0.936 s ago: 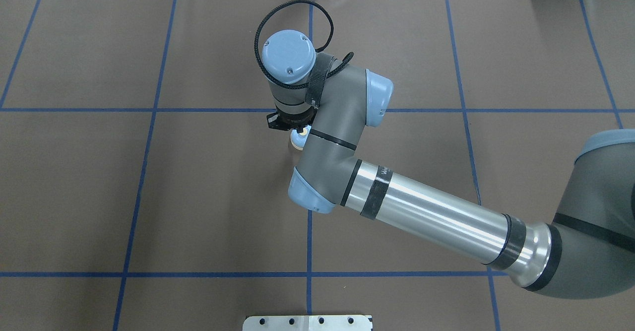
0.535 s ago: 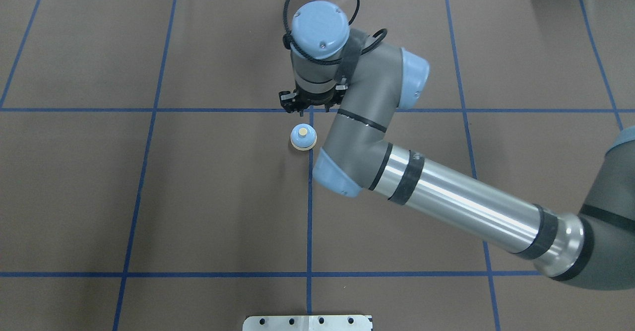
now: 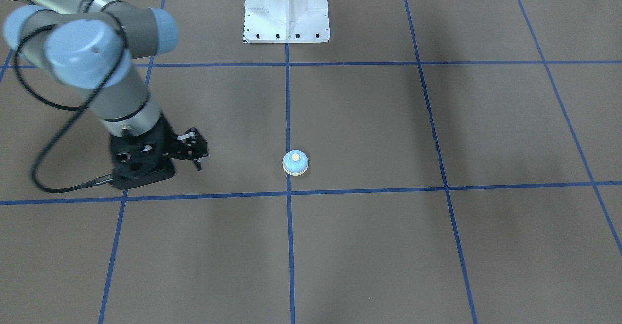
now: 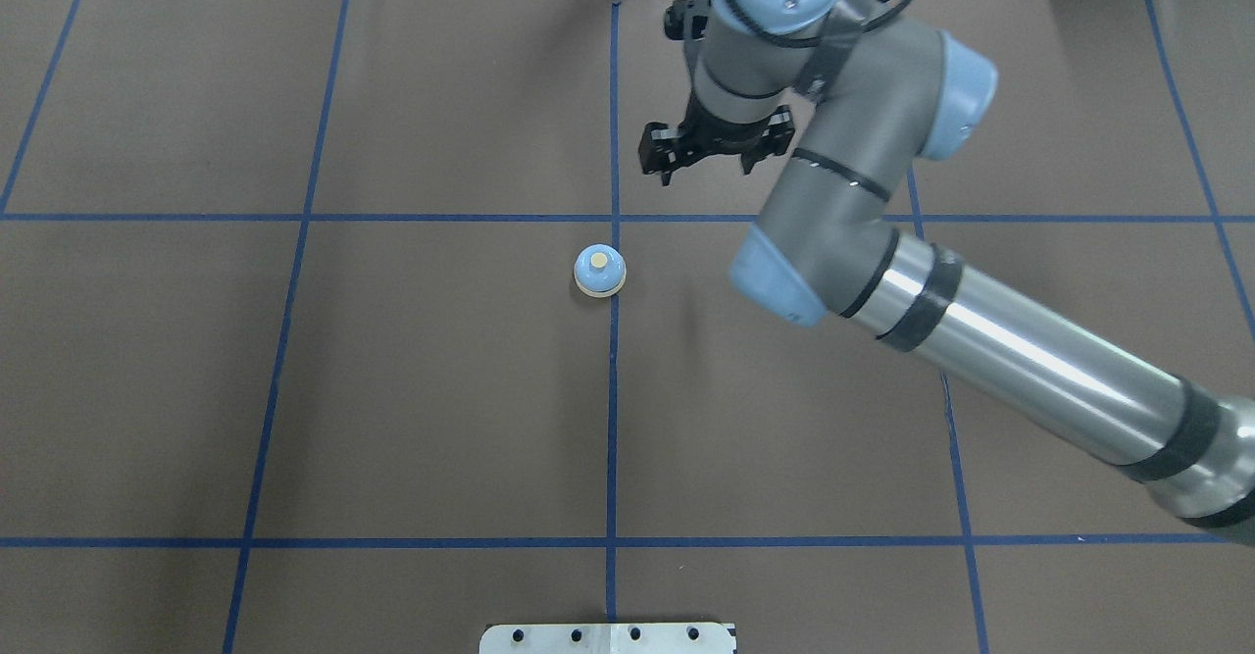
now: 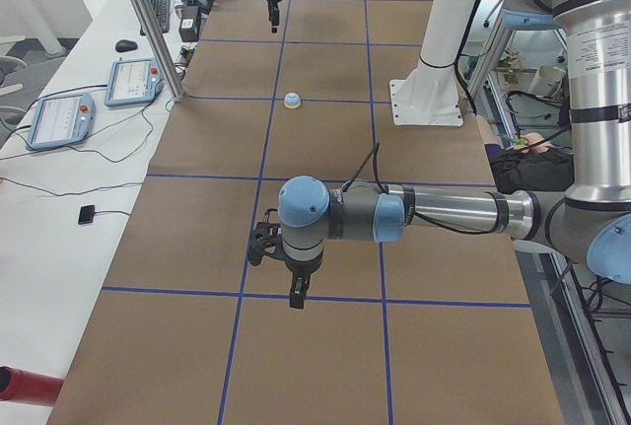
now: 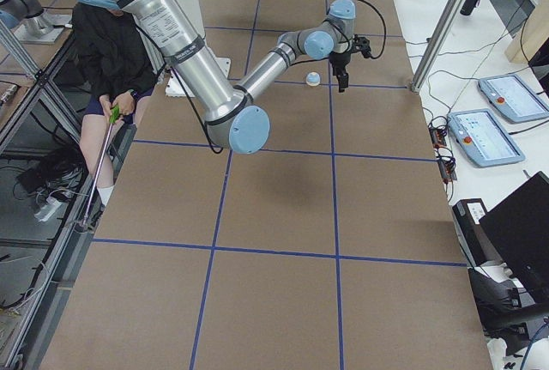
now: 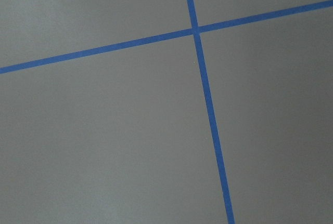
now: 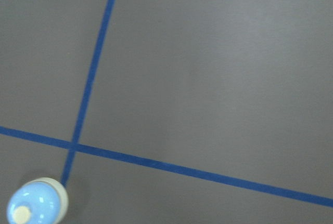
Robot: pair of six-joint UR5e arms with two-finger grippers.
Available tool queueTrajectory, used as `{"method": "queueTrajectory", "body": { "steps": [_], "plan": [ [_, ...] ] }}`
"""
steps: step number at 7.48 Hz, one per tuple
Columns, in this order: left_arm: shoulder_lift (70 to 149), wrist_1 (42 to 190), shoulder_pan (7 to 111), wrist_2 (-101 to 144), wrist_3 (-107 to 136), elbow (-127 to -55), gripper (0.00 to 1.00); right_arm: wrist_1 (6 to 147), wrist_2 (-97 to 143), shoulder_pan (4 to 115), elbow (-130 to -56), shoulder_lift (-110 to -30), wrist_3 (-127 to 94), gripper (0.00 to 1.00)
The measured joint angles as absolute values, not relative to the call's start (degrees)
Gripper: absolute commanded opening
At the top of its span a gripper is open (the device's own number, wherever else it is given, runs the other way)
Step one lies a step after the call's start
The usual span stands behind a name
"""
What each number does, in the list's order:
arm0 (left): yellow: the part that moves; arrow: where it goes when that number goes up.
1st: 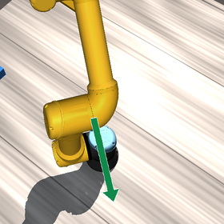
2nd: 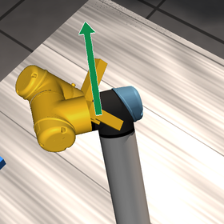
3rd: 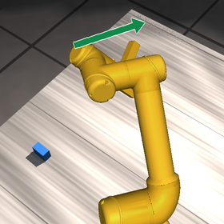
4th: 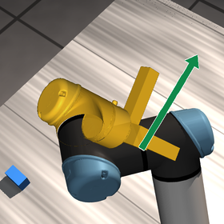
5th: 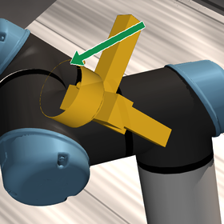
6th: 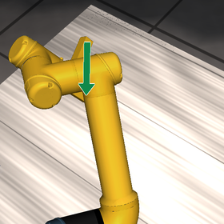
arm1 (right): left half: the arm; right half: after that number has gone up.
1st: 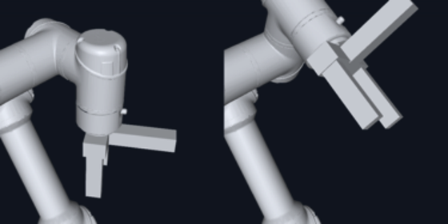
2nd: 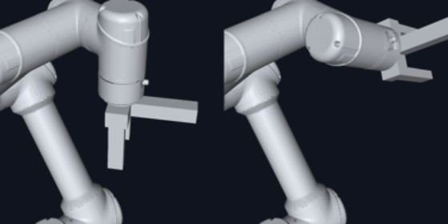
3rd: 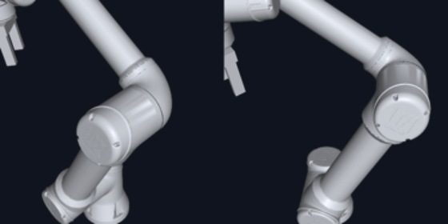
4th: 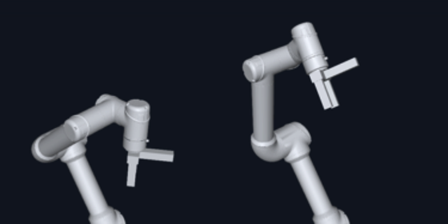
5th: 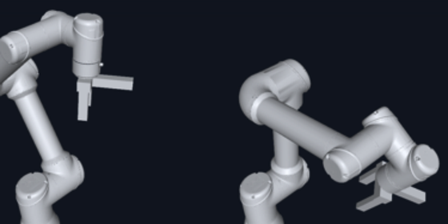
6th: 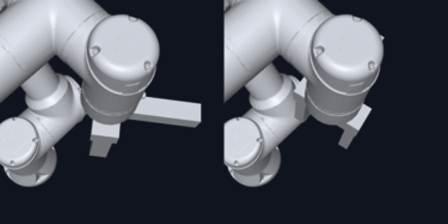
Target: Place and press bell with both arms
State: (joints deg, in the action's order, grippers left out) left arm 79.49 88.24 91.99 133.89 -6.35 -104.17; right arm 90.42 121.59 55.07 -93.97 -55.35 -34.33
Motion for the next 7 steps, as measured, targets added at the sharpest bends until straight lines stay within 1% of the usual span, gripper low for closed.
{"method": "queueTrajectory", "body": {
  "steps": [1, 4, 7],
  "plan": [
    [79.45, 88.21, 92.03, 136.37, -5.42, -104.34, 1.00, 90.43, 124.90, 60.64, -95.14, -59.46, -26.56, 1.00],
    [78.97, 88.08, 93.25, 139.11, -5.39, -105.23, 1.00, 90.36, 131.97, 76.71, -95.33, -72.42, -3.62, 1.00],
    [77.86, 88.67, 94.04, 136.40, -5.58, -105.45, 1.00, 90.20, 135.51, 88.49, -96.05, -84.73, 8.63, 1.00]
  ]
}}
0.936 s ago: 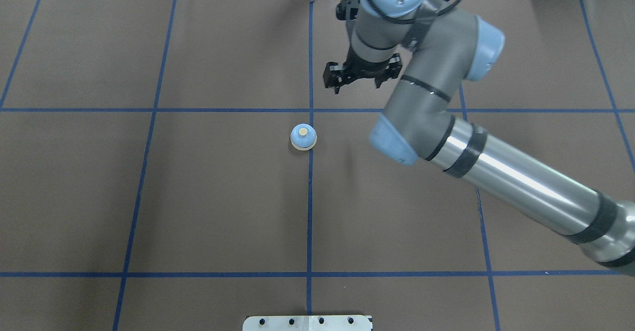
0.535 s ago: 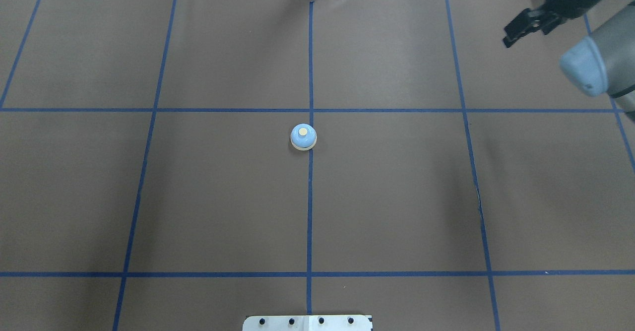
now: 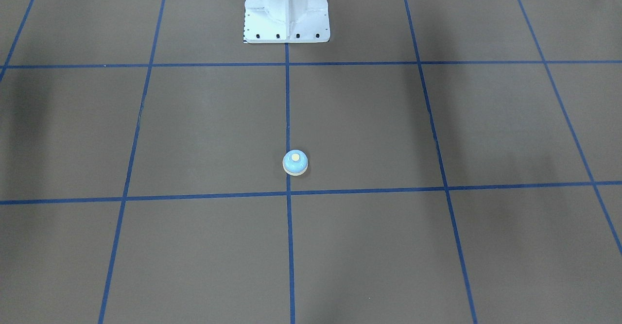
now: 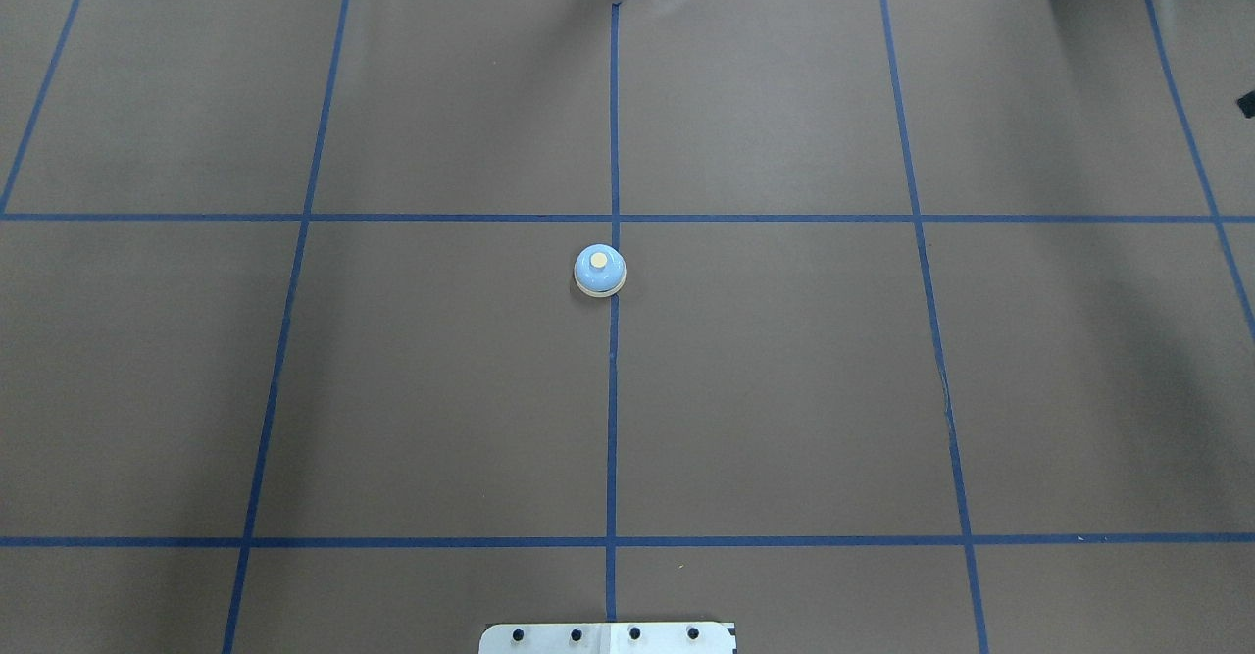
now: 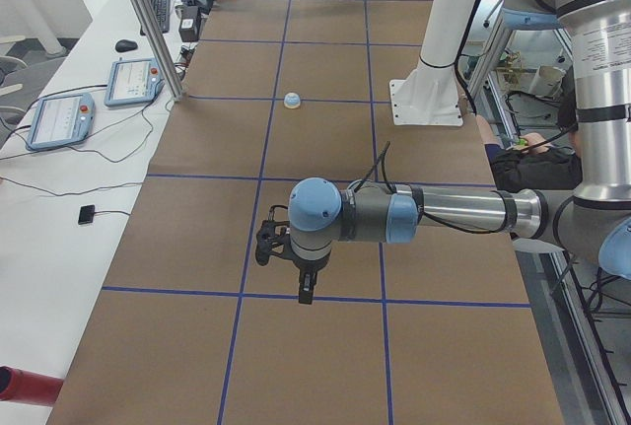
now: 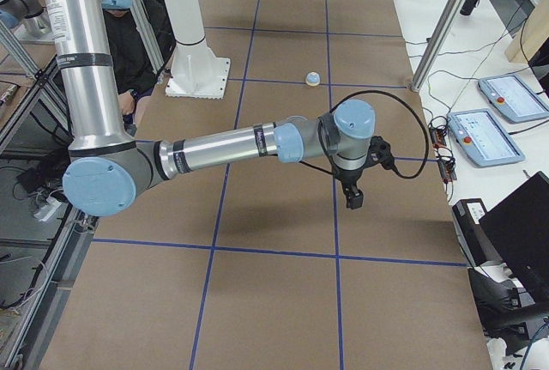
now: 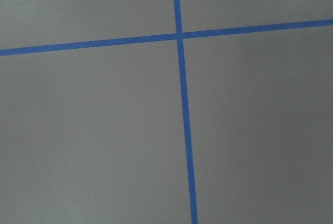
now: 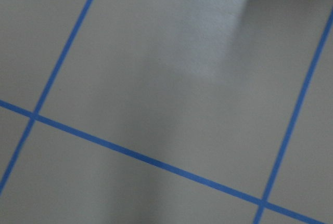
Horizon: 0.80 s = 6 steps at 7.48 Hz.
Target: Place and press bell with both arms
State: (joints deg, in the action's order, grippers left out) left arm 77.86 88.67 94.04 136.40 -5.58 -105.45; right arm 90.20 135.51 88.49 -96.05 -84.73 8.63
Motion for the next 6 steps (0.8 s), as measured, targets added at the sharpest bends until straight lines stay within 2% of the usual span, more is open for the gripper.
{"method": "queueTrajectory", "body": {
  "steps": [3, 6],
  "plan": [
    [77.49, 89.01, 96.47, 139.37, -5.58, -105.95, 1.00, 90.09, 135.12, 91.08, -99.75, -91.51, 5.26, 1.00],
    [77.16, 89.25, 97.23, 140.75, -5.57, -106.39, 1.00, 89.96, 134.47, 88.28, -100.43, -91.57, 1.34, 1.00]
  ]
}}
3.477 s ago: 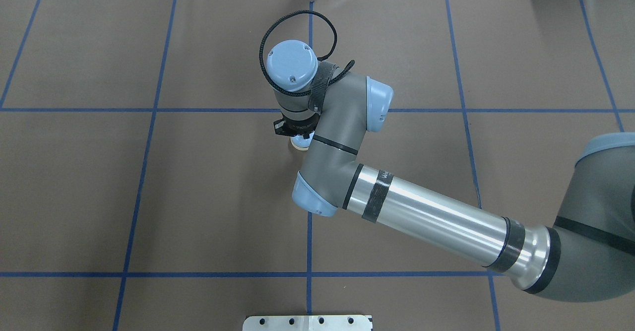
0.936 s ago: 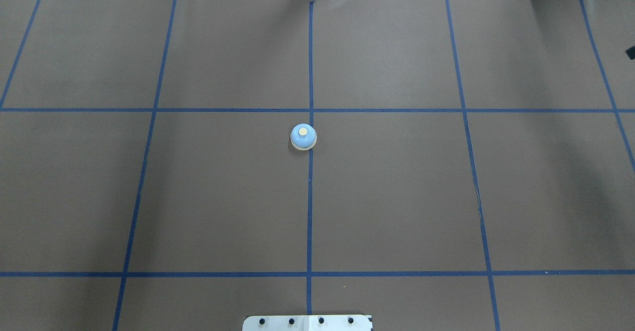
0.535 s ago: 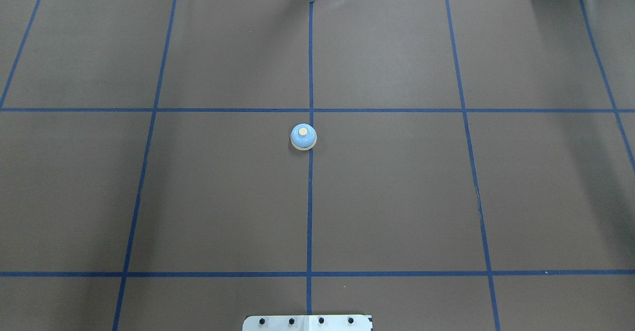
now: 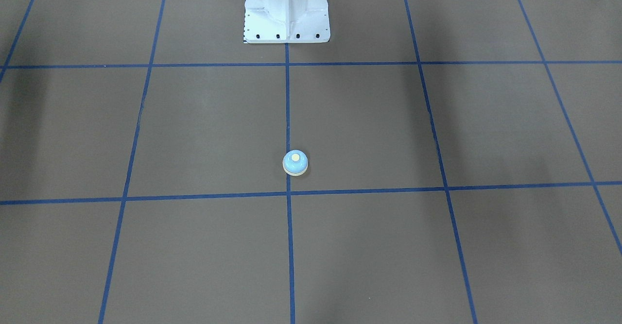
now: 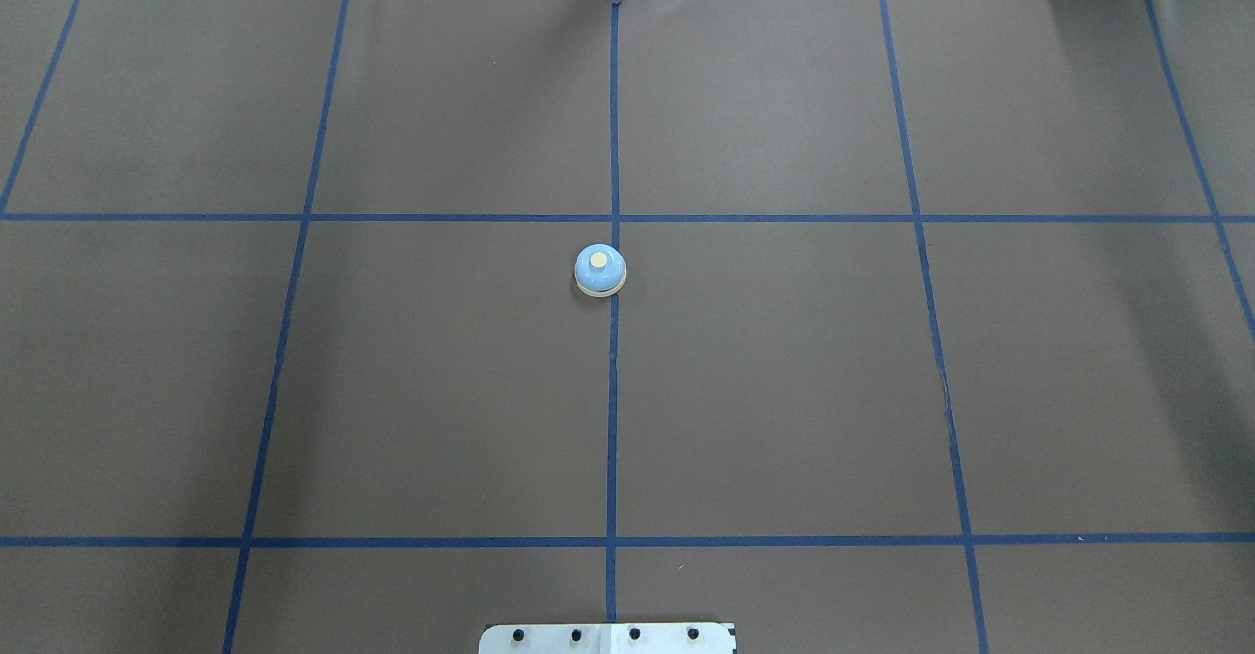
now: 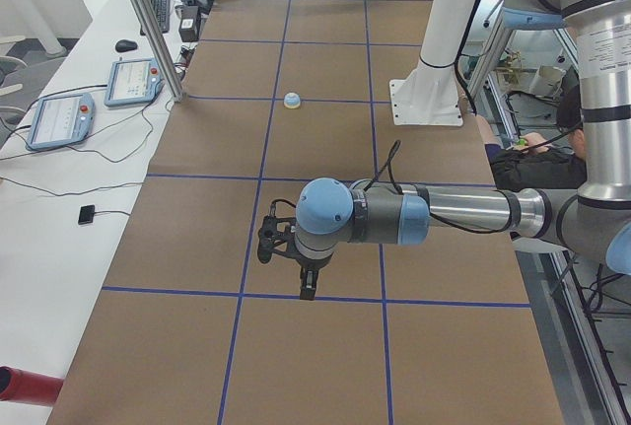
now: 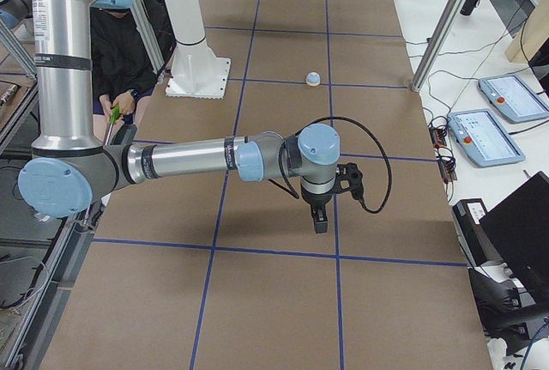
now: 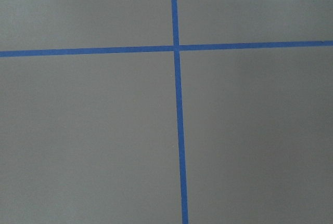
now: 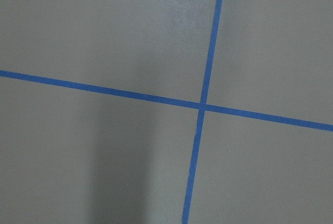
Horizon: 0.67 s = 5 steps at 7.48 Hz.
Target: Place and press bell with both arms
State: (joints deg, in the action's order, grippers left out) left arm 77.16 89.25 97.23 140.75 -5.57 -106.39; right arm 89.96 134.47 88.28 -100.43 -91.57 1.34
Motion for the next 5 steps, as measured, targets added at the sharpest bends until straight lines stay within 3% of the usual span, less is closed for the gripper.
{"method": "queueTrajectory", "body": {
  "steps": [5],
  "plan": [
    [77.00, 89.26, 97.38, 140.47, -5.41, -105.88, 1.00, 89.74, 134.64, 87.29, -100.54, -91.54, -0.16, 1.00]
  ]
}}
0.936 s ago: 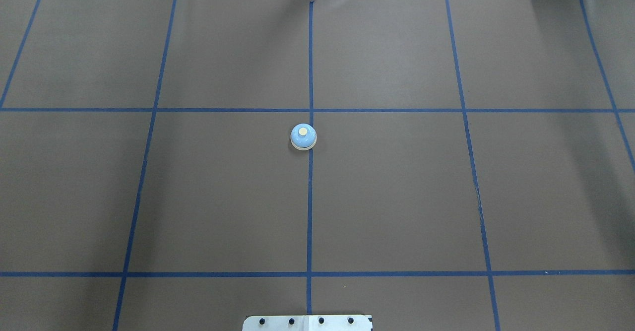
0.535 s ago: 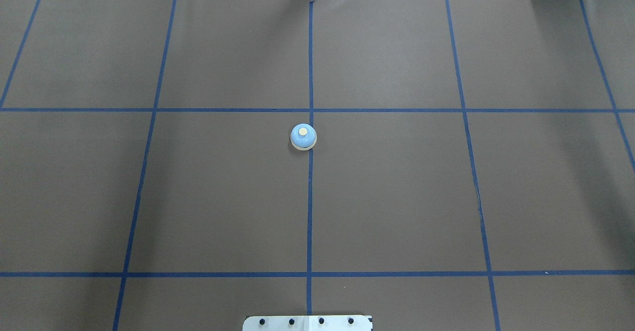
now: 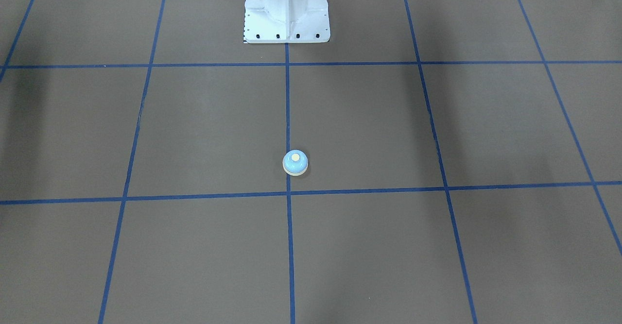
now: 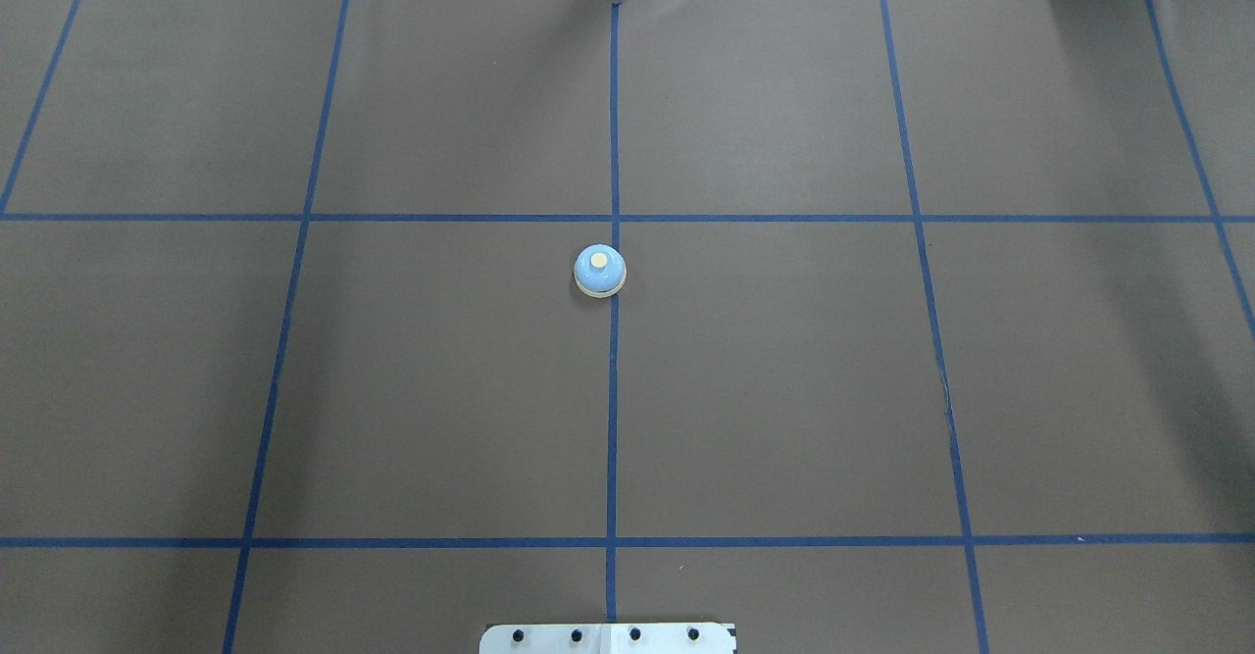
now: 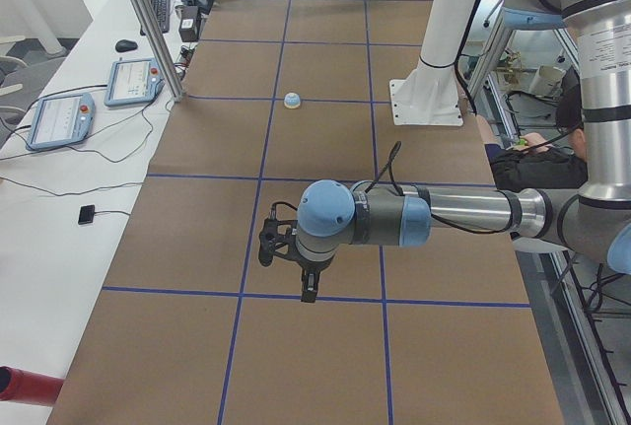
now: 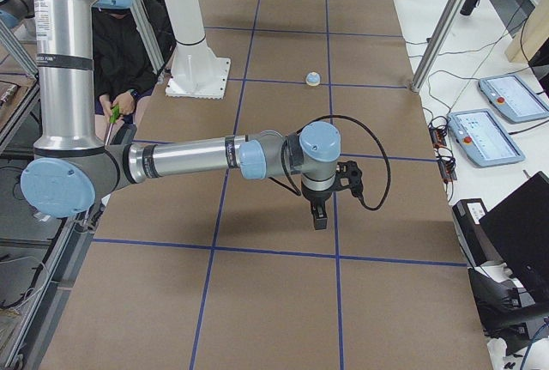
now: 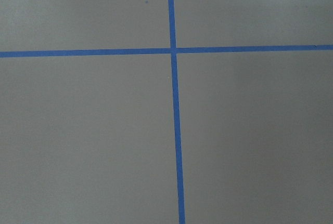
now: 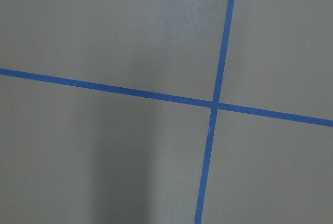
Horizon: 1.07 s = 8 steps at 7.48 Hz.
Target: Place and press bell with both arms
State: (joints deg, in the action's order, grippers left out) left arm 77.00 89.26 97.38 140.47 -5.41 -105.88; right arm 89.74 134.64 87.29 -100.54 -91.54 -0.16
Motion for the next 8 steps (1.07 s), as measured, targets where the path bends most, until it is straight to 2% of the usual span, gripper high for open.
{"method": "queueTrajectory", "body": {
  "steps": [8],
  "plan": [
    [76.99, 89.21, 98.46, 140.45, -5.46, -105.75, 1.00, 89.64, 135.02, 87.10, -100.54, -91.50, -0.87, 1.00]
  ]
}}
